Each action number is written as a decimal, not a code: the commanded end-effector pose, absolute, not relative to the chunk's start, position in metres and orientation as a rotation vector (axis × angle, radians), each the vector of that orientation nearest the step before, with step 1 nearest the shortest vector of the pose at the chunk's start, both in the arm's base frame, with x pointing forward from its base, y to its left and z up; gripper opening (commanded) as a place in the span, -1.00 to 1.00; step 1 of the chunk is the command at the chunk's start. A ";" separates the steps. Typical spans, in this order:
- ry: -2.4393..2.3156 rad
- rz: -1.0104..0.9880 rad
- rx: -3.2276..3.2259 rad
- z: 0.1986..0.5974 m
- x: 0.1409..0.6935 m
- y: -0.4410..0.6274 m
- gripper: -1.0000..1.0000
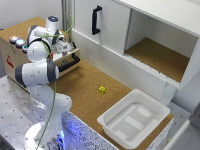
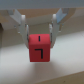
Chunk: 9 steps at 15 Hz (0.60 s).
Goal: Store the pink block in the drawer
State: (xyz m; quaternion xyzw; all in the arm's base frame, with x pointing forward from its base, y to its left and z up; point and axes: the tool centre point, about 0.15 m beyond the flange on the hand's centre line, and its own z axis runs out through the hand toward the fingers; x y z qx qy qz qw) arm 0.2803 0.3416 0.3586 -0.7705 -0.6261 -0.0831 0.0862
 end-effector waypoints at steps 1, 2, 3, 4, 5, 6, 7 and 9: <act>-1.873 -0.205 -2.234 0.337 0.307 0.356 -1.00; -1.868 -0.219 -2.241 0.338 0.311 0.358 -1.00; -1.877 -0.210 -2.241 0.338 0.313 0.359 -1.00; -1.886 -0.229 -2.268 0.338 0.314 0.360 1.00; -1.871 -0.246 -2.273 0.342 0.316 0.357 1.00; -1.860 -0.251 -2.248 0.353 0.316 0.351 1.00; -1.849 -0.270 -2.224 0.366 0.316 0.346 1.00; -1.848 -0.311 -2.200 0.389 0.313 0.337 1.00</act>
